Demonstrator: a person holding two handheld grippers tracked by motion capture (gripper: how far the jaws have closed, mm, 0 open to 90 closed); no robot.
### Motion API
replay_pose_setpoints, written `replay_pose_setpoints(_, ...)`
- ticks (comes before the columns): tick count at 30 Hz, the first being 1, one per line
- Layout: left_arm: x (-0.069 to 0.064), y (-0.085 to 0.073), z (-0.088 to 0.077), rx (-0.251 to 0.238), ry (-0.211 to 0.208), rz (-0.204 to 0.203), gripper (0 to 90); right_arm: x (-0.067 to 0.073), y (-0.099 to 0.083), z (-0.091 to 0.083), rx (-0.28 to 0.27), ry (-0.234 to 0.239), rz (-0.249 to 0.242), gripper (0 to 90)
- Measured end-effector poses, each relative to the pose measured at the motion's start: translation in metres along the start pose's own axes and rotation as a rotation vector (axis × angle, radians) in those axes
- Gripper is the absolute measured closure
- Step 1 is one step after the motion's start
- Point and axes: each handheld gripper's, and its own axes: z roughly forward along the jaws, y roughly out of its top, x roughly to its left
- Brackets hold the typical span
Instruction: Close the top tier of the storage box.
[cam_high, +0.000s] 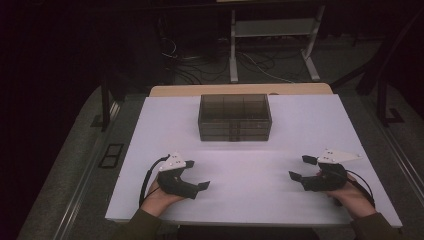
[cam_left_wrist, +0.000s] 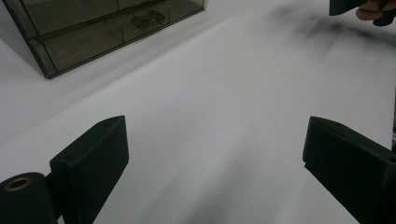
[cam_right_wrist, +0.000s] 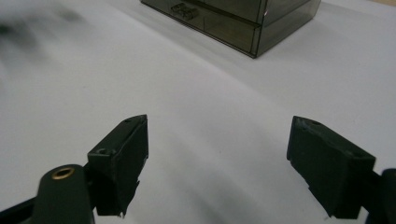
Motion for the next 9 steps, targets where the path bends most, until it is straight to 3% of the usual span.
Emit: replay_pose_setpoints(9, -0.0006, 0.0007, -0.0005, 0.001, 0.002, 0.008, 6.1, 0.0027, -0.0019, -0.0018, 0.000, 0.005, -0.004, 20.0)
